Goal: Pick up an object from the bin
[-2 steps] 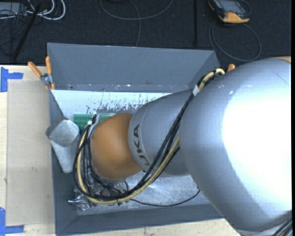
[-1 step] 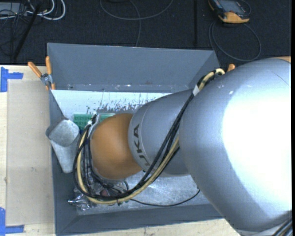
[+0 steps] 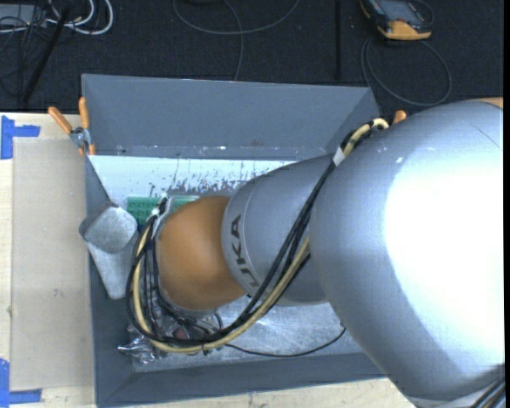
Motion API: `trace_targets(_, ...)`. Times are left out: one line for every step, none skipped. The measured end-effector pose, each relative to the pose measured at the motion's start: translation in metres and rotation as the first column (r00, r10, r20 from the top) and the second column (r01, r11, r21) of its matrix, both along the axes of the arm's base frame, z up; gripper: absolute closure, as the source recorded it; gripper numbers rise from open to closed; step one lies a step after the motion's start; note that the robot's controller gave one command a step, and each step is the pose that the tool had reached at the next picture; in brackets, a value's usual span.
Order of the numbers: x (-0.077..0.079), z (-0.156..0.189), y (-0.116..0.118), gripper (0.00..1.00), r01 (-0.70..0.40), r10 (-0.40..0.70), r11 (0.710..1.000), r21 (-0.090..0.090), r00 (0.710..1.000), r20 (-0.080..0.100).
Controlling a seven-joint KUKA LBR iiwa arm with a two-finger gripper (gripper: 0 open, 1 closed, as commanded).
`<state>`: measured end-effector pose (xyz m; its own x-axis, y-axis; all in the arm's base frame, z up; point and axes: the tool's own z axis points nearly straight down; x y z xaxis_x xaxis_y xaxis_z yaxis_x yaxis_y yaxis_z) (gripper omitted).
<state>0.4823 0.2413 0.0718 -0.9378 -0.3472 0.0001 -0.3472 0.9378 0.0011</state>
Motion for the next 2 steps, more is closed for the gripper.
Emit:
trace_targets(-0.001,0.118,-0.002,1.00,-0.052,0.052,0.999,0.002,0.999,0.007)
trace_targets(0.018,0.184,0.003,1.00,-0.334,0.334,0.943,0.000,0.943,0.006)
